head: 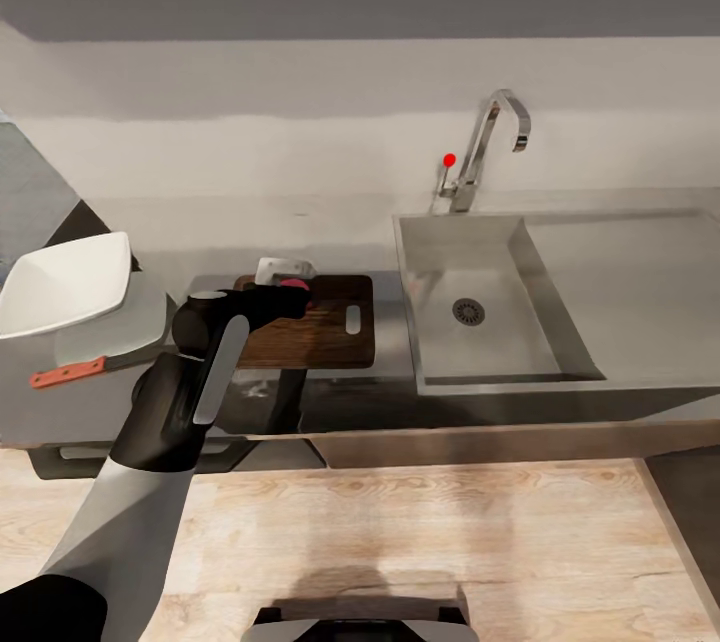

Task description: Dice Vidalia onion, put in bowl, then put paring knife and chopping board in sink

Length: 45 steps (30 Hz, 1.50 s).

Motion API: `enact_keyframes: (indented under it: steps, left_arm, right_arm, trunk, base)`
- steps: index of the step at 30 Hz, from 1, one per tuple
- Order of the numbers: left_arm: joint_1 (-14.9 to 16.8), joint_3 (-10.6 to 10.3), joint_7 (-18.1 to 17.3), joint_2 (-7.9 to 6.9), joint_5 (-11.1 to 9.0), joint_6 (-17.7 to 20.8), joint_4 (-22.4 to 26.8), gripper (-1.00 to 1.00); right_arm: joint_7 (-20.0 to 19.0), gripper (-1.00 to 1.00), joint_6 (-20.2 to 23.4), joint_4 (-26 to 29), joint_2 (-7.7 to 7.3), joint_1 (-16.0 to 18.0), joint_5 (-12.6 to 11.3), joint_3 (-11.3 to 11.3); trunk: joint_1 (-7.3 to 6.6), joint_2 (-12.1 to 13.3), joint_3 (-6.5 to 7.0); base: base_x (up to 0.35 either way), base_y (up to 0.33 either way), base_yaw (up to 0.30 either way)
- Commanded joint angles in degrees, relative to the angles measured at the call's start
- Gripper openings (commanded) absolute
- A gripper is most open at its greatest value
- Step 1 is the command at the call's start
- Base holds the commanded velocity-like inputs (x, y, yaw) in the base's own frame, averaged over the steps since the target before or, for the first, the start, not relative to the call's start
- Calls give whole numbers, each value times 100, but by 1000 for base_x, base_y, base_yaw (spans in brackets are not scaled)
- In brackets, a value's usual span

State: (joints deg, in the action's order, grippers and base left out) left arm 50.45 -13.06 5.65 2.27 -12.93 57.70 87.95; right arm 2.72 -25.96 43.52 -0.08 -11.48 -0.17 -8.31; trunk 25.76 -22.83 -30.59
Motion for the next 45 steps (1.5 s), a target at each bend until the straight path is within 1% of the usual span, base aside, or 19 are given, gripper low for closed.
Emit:
enact_keyframes:
  steps: [1, 7, 20, 21, 42, 45]
  left_arm:
    - [4, -4, 59, 2, -60, 22, 3, -100]
    - [1, -4, 59, 2, -60, 22, 2, -100]
    - [2, -4, 59, 2, -52, 22, 13, -100]
    - [1, -4, 59, 2, -52, 22, 15, 100]
    - [1, -4, 59, 1, -58, 22, 14, 100]
    - [1, -4, 59, 2, -55, 22, 18, 100]
  right_arm:
    - [18, 100, -6, 8, -1, -4, -1, 5]
    - [18, 100, -6, 8, 0, -4, -1, 5]
    - [18, 100, -6, 8, -1, -4, -1, 5]
    - [18, 100, -6, 8, -1, -4, -1, 5]
    - [18, 100, -6, 8, 1, -4, -1, 5]
    - [18, 100, -6, 8, 1, -4, -1, 5]
  trunk:
    - [2, -9, -7]
    - [2, -9, -7]
    - [2, -9, -7]
    - [2, -9, -7]
    - [2, -9, -7]
    - [2, -9, -7]
  base:
    - [-183, 0, 0]
    - [-102, 0, 0]
    - [-6, 0, 0]
    - [0, 0, 0]
    - [0, 0, 0]
    - [-143, 0, 0]
